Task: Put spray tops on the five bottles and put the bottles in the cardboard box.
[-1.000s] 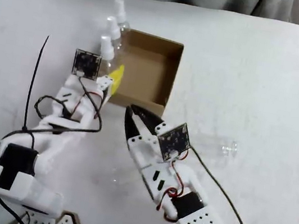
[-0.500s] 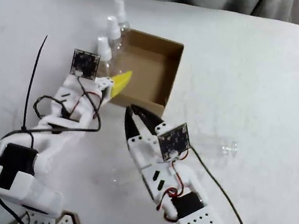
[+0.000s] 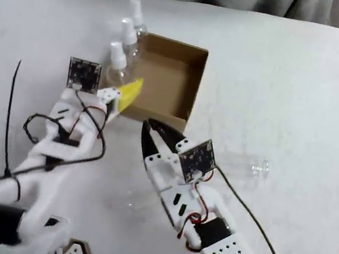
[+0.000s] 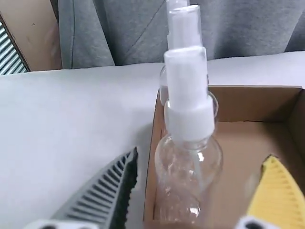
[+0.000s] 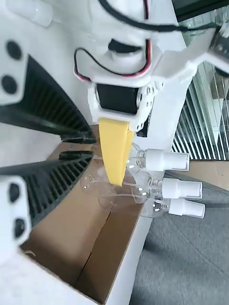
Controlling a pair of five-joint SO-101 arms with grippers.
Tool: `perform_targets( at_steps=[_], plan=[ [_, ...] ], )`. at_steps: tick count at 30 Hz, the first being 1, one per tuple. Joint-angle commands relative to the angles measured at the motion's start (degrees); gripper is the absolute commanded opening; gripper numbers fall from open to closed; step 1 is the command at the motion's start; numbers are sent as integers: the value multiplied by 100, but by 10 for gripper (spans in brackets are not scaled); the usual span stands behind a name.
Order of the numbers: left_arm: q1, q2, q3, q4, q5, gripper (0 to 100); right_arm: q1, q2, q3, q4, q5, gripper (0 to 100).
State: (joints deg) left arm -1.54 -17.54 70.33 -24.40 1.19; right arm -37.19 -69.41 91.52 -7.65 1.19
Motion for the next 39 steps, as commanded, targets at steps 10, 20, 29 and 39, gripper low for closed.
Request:
perform_targets(
  at_steps=[10, 20, 29, 39],
  plan=[
    [-365, -3108, 1108, 2224, 70, 370, 66, -66, -281, 22, 62, 15],
    [-374, -5631, 1741, 5125, 70, 369, 40, -48, -281, 22, 79, 15],
    [-374, -8004, 2400, 6462, 70, 369, 40, -40, -273, 22, 79, 15],
    [-1024, -8716, 2664, 7059, 70, 369, 40, -40, -264, 22, 79, 15]
  ],
)
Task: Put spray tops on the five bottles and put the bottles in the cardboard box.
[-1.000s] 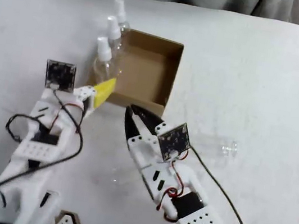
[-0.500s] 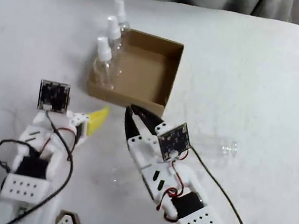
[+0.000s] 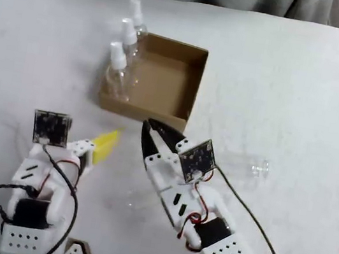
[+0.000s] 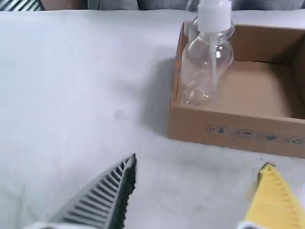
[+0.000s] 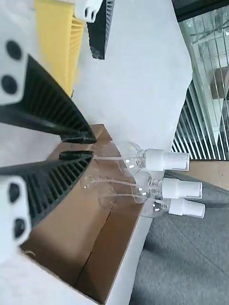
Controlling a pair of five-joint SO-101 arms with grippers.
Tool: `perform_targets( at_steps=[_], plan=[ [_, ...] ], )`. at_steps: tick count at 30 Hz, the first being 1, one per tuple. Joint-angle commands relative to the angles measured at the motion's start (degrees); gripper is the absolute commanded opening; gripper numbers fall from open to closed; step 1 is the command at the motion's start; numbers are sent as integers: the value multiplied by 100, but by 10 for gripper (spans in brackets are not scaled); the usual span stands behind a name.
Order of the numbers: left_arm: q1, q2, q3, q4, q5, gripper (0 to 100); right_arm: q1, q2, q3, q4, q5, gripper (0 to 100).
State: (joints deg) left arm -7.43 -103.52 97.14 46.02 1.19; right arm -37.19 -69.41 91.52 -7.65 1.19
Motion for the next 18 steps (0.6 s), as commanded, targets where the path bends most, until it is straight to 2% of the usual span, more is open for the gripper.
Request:
perform_targets(
  at_steps=[1, 7, 12, 15, 18],
  plan=[
    [-611, -119, -18, 26, 70, 369, 31, -40, -264, 22, 79, 15],
    [-1842, -119, -18, 316, 105, 369, 31, -84, -273, 13, 88, 15],
    [-2440, -119, -18, 862, 88, 369, 57, -92, -273, 13, 97, 15],
    [-2958, -119, -18, 1213, 79, 369, 48, -92, -281, 48, 835, 15],
    [-3336, -119, -18, 1398, 79, 369, 22, -92, -536, 690, 1582, 15]
  ],
)
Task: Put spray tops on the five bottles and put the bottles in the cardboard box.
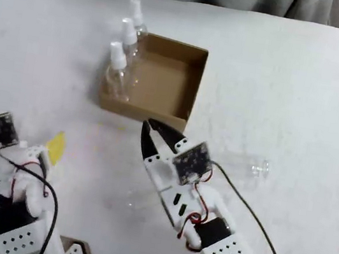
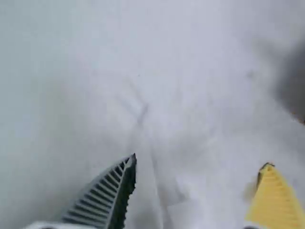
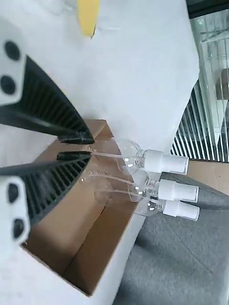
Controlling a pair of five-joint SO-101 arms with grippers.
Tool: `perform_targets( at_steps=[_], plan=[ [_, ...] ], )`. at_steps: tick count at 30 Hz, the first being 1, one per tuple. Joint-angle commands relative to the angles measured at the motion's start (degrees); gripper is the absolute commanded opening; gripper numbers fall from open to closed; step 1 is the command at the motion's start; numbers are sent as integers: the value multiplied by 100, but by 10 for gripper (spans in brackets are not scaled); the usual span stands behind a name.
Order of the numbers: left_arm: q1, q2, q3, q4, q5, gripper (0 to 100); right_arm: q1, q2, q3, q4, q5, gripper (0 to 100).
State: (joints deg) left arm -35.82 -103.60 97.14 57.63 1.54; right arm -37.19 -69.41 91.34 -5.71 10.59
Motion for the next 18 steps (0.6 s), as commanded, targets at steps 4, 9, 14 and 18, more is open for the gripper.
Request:
perform_targets(
  at_steps=[4, 9, 14, 18],
  plan=[
    [-690, -110, -18, 255, 44, 369, 31, -66, -1521, 2062, 686, 17],
    [-840, -84, -18, 255, 35, 369, -163, -40, -2549, 3653, 1415, 18],
    [-840, -84, -18, 369, 26, 369, -690, -40, -3007, 5147, 2295, 18],
    [-848, -84, -9, 369, -158, 369, -927, -40, -3112, 6378, 3455, 18]
  ],
)
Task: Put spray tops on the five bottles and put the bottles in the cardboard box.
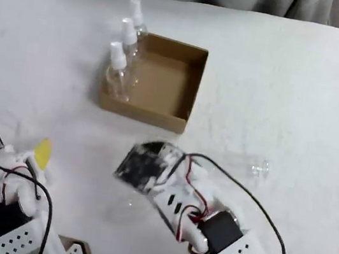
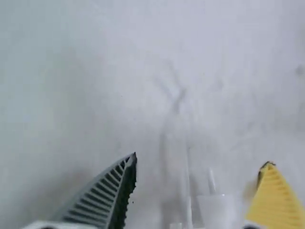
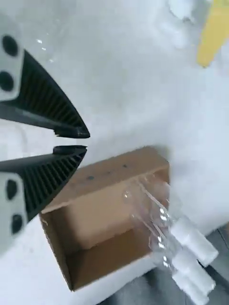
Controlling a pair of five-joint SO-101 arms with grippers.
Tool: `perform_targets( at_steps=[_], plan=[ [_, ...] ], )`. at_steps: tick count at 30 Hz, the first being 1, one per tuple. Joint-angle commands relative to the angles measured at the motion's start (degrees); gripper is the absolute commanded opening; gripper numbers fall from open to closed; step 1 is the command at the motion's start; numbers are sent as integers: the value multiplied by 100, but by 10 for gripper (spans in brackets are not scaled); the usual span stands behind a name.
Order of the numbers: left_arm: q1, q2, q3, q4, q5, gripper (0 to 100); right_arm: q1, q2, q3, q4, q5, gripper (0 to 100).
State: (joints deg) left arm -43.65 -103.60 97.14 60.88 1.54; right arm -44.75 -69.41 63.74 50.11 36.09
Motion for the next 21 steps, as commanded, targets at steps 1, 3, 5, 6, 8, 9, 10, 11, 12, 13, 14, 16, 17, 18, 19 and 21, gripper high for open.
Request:
perform_targets(
  at_steps=[1, 3, 5, 6, 8, 9, 10, 11, 12, 13, 14, 16, 17, 18, 19, 21],
  plan=[
    [-66, -75, -9, 44, -220, 369, -180, -40, -343, 998, 1292, 18],
    [-66, -75, -9, 44, -255, 369, -180, -31, -316, 1270, 1802, 18],
    [-66, -75, -9, 44, -264, 369, -189, -31, -316, 1508, 1864, 21],
    [-66, -75, -9, 44, -255, 369, -224, -22, -316, 1622, 1890, 34],
    [-66, -75, -9, 44, -255, 369, -462, 13, -237, 1921, 1943, 93],
    [-66, -75, -9, 44, -255, 369, -593, 92, -158, 2018, 1952, 128],
    [-66, -75, -9, 44, -255, 369, -734, 207, -79, 2053, 1960, 159],
    [-66, -75, -9, 44, -255, 369, -866, 347, -18, 2044, 1987, 190],
    [-66, -75, -9, 44, -264, 369, -971, 505, 26, 1982, 1987, 213],
    [-66, -75, -9, 44, -273, 369, -1042, 681, 35, 1868, 1987, 231],
    [-66, -75, -9, 44, -273, 369, -1095, 866, 44, 1710, 1987, 242],
    [-66, -75, -9, 35, -281, 369, -1121, 1288, 44, 1341, 1996, 250],
    [-66, -75, -9, 26, -281, 369, -1156, 1525, 44, 1112, 1996, 250],
    [-66, -75, -9, 18, -281, 369, -1156, 1789, 35, 875, 1996, 251],
    [-66, -75, -9, 18, -281, 369, -1182, 2053, 26, 664, 2004, 251],
    [-66, -75, -9, 18, -281, 369, -1209, 2642, 26, 295, 2171, 251]
  ],
)
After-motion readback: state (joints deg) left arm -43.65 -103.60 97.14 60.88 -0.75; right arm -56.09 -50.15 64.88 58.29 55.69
